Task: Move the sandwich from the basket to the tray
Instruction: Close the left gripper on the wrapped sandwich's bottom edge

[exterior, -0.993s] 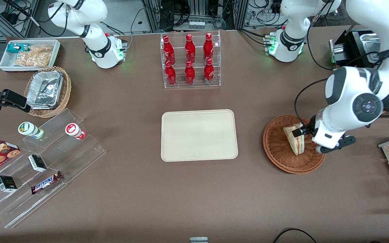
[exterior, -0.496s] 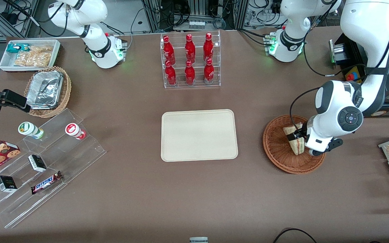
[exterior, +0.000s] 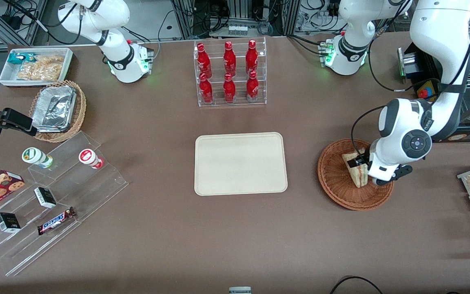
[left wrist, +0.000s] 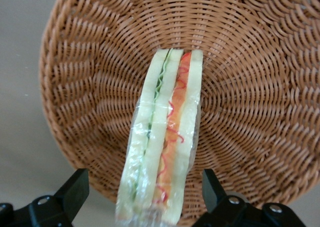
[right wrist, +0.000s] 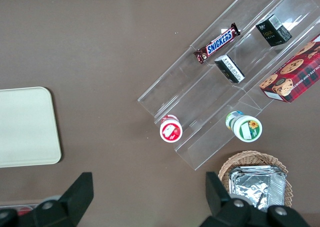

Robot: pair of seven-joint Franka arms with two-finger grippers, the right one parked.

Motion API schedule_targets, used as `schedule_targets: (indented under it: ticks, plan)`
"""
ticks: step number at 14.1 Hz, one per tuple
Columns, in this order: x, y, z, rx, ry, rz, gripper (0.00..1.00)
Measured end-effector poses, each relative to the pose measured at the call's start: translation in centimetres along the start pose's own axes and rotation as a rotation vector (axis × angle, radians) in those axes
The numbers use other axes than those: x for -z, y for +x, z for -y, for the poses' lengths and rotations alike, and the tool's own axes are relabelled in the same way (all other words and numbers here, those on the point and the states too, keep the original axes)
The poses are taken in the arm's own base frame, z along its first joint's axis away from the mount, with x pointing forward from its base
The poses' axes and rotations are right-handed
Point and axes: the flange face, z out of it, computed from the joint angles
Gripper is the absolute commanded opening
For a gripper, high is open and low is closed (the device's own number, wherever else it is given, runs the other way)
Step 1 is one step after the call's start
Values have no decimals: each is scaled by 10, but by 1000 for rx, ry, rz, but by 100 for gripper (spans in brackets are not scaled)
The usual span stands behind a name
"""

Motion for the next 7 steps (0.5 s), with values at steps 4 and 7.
schedule_targets:
  ticks: [4,7]
  plan:
    - [-28,-6,0,8,-8,5,93]
    - [-30,-5,0,16,-7,8,22]
